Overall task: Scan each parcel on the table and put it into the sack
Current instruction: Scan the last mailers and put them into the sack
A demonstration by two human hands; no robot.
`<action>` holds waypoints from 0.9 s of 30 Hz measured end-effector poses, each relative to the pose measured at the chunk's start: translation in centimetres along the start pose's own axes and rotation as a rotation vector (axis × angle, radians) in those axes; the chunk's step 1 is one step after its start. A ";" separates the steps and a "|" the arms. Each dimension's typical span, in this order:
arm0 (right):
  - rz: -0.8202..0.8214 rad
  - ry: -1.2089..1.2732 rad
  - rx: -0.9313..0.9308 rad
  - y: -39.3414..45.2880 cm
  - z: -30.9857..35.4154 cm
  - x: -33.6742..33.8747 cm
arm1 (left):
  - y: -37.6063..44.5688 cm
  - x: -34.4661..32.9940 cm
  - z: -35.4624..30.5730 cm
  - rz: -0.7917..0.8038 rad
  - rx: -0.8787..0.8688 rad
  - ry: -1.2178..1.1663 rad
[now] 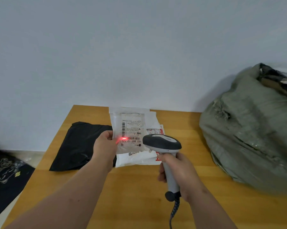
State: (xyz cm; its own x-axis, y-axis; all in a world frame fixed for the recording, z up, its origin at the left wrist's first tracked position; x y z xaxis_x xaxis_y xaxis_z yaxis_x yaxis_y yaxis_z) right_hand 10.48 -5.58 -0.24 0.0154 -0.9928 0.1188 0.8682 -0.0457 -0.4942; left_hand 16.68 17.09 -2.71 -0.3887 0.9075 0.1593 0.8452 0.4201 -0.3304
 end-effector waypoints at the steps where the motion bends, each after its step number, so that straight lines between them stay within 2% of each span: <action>1: -0.003 0.000 0.011 -0.5 0.0 0.0 | -0.4 0.2 -0.1 0.002 -0.012 -0.002; 17: -0.045 0.023 0.096 -6.2 0.0 2.2 | -5.6 0.3 -1.9 0.026 -0.106 -0.019; 27: -0.104 0.028 0.124 -8.1 0.0 8.4 | -9.8 -4.7 -4.8 0.062 -0.237 0.062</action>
State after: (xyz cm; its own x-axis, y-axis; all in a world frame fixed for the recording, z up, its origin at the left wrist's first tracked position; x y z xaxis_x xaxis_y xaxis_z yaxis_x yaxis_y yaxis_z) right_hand 3.59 -13.50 4.76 -0.0901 -0.9862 0.1387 0.9189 -0.1361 -0.3703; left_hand 11.95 8.71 4.22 -0.3161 0.9263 0.2049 0.9320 0.3436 -0.1151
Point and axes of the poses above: each hand's wrist, its own y-axis towards the middle knuckle, its own x-axis out of the back of the hand, z = x × y, the point moved 6 cm from there along y, towards the middle knuckle, and after that the axes turned 3 degrees about -y, right-handed, at the moved point
